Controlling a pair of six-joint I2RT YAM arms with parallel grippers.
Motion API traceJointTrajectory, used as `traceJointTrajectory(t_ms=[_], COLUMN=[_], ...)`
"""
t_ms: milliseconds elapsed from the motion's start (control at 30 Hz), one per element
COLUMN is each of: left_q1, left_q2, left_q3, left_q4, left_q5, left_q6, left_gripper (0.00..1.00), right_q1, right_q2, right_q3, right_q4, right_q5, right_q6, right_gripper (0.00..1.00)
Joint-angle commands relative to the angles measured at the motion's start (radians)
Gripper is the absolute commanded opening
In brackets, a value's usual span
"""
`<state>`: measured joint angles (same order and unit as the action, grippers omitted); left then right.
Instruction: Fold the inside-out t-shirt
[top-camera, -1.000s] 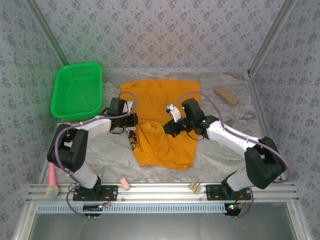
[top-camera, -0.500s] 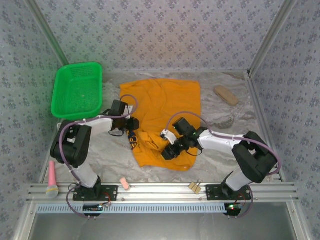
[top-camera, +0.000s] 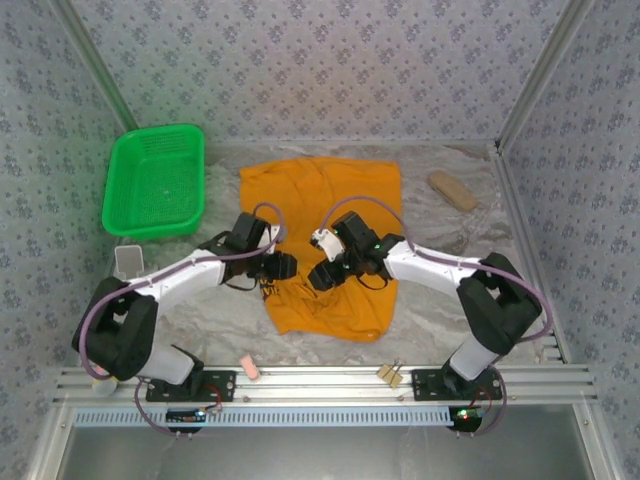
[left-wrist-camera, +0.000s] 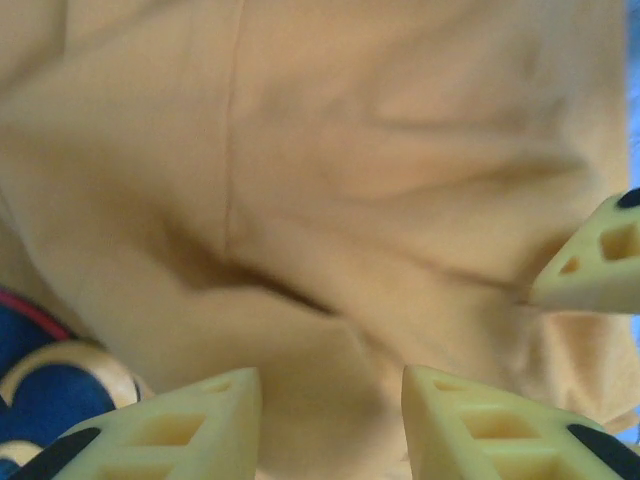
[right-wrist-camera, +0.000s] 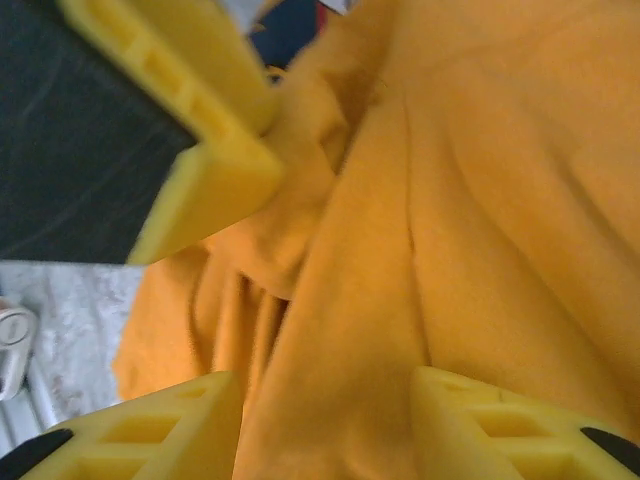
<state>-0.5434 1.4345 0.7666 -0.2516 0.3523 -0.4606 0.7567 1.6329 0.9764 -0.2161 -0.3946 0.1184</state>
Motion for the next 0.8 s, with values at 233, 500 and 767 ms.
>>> traceJointTrajectory(t_ms=[233, 500, 767], left_q1=[-0.012, -0.010, -0.030], left_q2=[-0.010, 0.018, -0.070], left_q3=[-0.051, -0.208, -0.270], left_q4=[0.067, 0.377, 0.442], left_q5=[-0.029, 0.077, 0.171], left_q6=[-0.044, -0.084, -0.096], left_gripper=[0.00, 0.00, 0.00], right_q1=[-0.072, -0.313, -0.210], right_q2=[0.092, 0.168, -0.100], right_q3=[0.049, -0.027, -0.081], right_q4=[-0.073, -0.121, -0.052], right_q5=[0.067, 0.035, 0.117], right_q6=[0.215, 0.161, 0.072], right_gripper=[0.00, 0.00, 0.36])
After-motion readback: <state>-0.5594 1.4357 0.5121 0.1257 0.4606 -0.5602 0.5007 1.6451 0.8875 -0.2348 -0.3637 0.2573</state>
